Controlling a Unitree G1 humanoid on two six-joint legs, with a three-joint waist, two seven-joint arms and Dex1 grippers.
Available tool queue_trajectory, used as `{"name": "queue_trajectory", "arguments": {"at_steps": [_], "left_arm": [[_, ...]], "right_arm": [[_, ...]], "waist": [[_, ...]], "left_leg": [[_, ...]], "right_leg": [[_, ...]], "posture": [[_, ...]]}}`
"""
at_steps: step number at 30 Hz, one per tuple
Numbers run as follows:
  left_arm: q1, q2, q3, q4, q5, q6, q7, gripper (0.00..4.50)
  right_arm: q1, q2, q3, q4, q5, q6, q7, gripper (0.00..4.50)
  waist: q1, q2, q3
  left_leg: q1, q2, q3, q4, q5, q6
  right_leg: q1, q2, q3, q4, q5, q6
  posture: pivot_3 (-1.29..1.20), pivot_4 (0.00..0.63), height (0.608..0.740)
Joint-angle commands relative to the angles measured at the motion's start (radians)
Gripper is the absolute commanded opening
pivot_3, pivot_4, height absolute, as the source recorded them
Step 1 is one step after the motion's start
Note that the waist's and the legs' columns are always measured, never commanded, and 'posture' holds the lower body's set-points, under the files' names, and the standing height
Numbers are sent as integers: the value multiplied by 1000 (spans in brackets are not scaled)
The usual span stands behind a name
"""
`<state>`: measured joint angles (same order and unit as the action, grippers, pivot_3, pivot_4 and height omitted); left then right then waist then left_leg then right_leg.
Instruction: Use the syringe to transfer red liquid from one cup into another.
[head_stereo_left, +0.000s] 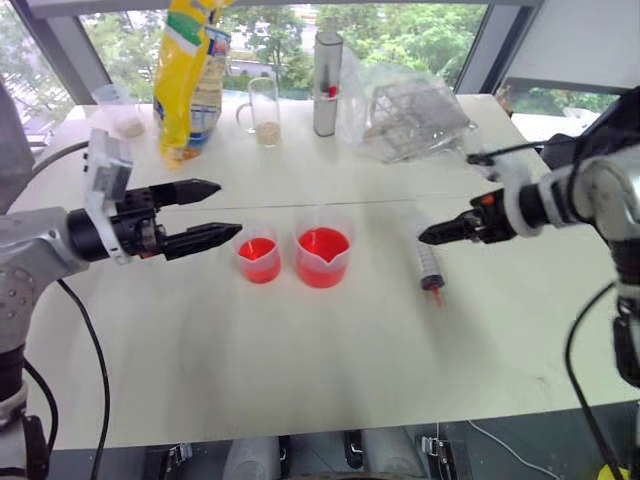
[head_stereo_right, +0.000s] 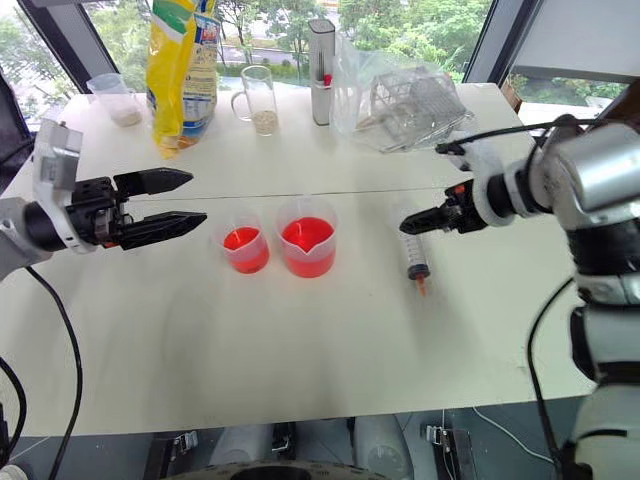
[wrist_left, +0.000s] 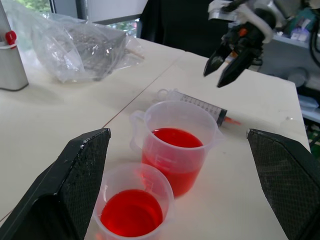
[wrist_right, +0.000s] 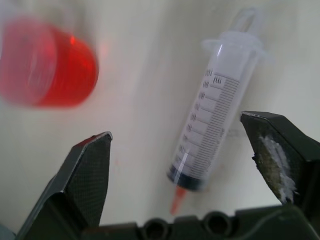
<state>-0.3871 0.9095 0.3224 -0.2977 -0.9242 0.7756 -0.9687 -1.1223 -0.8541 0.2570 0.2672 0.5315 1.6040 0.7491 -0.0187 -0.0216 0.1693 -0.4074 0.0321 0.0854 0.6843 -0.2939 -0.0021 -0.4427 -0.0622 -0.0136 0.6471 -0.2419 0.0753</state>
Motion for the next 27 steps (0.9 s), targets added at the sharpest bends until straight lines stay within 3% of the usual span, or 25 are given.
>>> {"name": "queue_trajectory", "arguments": {"at_steps": [1,10,27], "left_arm": [[3,-6,11,-31,4,-18,7,4500],[59,-14,49,-81,-14,-10,43,4500],[124,-18,80,-144,-44,-12,96,4500]], "right_arm": [[-73,36,36,158,-28,10,-54,4456],[-96,157,134,321,-121,-33,-74,4456],[-121,295,197,546,-295,-202,-8,4456]], "waist": [[3,0,0],[3,0,0],[-2,-2,-1]], "left_leg": [[0,0,0,0,0,0],[-1,0,0,0,-1,1],[2,0,-1,0,0,0]], "right_leg": [[0,0,0,0,0,0],[0,-1,-1,0,0,1],[3,0,-1,1,1,-1]], "posture": [[0,150,740],[0,150,740],[0,150,740]]}}
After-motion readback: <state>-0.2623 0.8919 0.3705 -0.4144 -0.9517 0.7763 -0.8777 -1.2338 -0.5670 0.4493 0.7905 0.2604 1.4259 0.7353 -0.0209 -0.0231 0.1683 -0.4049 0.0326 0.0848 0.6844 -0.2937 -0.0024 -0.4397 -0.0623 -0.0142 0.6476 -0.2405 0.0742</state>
